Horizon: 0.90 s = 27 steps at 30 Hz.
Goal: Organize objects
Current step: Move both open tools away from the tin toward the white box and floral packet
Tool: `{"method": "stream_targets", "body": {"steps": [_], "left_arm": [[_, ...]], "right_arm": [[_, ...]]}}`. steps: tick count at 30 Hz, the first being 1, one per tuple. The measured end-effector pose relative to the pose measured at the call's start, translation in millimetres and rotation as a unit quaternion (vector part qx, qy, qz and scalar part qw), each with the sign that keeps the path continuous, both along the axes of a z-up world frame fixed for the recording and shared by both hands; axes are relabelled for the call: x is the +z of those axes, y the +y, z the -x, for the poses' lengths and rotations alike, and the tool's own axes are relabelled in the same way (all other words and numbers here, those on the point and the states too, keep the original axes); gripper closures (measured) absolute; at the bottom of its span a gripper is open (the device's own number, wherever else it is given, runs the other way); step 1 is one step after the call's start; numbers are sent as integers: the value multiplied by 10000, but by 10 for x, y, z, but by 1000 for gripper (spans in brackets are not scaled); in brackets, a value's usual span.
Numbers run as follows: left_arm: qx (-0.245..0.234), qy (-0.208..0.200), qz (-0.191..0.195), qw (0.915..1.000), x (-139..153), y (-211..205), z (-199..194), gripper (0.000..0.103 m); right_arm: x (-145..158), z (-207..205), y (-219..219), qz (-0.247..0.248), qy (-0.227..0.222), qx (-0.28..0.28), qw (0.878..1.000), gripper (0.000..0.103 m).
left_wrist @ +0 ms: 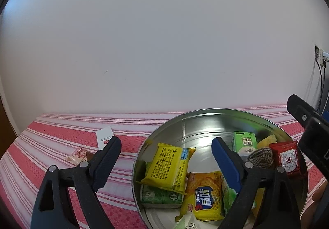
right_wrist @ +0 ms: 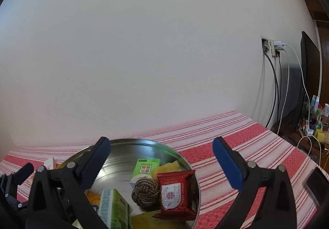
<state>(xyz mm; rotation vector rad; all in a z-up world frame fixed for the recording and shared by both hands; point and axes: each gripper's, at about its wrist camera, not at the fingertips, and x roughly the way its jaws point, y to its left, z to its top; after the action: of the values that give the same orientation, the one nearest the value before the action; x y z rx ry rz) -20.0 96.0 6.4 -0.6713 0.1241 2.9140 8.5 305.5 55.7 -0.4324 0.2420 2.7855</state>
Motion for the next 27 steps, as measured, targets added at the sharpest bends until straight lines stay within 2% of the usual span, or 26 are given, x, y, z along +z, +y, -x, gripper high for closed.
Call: {"method": "stream_targets", "body": {"steps": [6,16,21,27], "left_arm": [[62,19,-25,10000,-15,-44,24,12],[351,239,-74,9991,-57,-391,-5,12],[545,420,-4,9976,-70,-574,-27,12],[662,301,-1,9974,-130,-852,42,12]], "right_arm": [[-9,-55,36,179,141,2,9997,2],[-47,-285,-80,265,914,-331,9949,0],[-81,-339,-185,40,1093,-457,9930,0],[-70,-474,-302,-73,1320,-747,9884,0]]}}
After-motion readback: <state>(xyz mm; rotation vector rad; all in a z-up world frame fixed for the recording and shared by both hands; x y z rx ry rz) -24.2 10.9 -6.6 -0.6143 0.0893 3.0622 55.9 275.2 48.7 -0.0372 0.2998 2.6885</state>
